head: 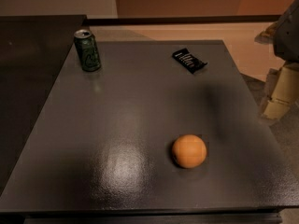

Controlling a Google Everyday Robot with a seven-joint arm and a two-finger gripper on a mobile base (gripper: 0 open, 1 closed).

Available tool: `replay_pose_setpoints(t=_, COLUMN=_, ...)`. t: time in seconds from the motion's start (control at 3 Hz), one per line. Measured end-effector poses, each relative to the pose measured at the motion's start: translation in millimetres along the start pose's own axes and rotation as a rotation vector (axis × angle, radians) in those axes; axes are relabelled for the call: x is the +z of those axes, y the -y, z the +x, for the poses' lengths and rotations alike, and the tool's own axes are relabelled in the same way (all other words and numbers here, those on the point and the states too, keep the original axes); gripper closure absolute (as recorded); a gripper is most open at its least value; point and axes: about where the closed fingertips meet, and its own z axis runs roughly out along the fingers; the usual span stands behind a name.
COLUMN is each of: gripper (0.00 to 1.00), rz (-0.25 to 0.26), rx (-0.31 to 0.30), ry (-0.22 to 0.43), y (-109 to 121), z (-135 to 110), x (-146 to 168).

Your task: Pick orange

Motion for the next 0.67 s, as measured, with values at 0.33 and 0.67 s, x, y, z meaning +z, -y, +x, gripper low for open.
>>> replay_pose_setpoints(t=0.33, gripper=0.0, rz=0.0, rx=0.0, ry=0.0, y=0, z=0, x=0)
replay_pose_setpoints(t=0.67, gripper=0.0, rz=-0.033, rx=-0.023, ry=0.058, y=-13, z=-6, x=5)
